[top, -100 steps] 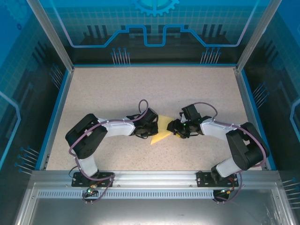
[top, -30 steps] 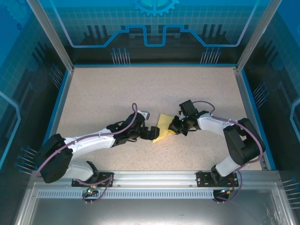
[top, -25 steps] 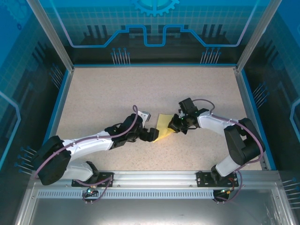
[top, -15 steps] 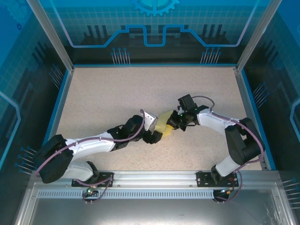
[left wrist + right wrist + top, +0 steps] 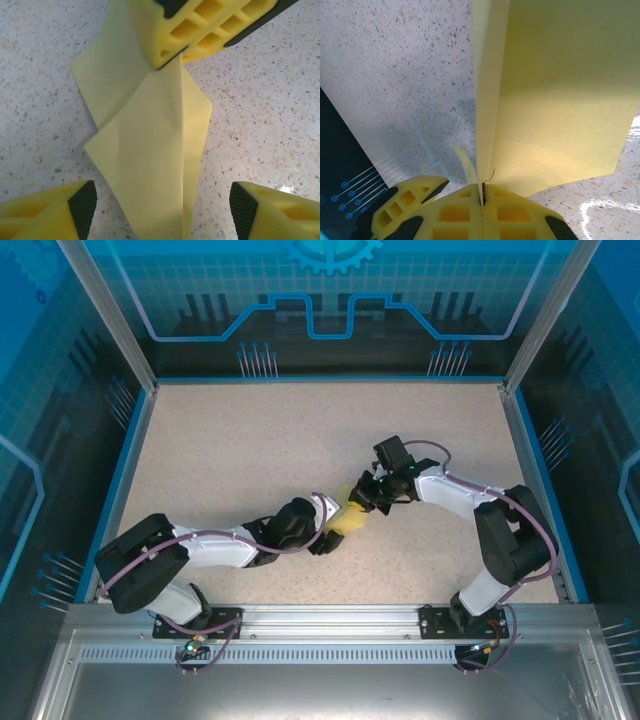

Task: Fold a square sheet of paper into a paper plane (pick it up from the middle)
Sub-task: Fourth fold the wing at the center of the table.

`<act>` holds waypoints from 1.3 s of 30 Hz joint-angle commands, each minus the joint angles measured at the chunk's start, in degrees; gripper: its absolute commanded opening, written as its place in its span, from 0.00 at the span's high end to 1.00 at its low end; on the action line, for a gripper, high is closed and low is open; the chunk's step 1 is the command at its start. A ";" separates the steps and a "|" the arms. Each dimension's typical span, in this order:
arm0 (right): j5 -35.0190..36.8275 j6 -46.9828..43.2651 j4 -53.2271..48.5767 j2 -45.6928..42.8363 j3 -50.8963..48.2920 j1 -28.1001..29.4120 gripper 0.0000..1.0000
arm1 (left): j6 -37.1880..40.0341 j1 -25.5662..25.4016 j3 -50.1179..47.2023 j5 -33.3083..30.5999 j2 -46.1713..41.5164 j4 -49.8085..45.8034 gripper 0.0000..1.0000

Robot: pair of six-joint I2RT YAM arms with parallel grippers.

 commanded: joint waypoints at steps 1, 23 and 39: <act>-1.95 1.14 -1.83 1.29 1.65 0.66 0.99 | 3.82 -0.72 -1.29 -2.88 1.81 5.71 0.32; -1.24 -1.73 -2.46 -1.84 0.50 -1.22 0.43 | 2.51 -0.80 -1.55 -1.25 5.21 7.72 0.86; 0.09 -12.79 7.18 -12.82 -13.10 -2.59 0.36 | -19.63 -0.72 -2.17 7.03 2.64 5.07 0.93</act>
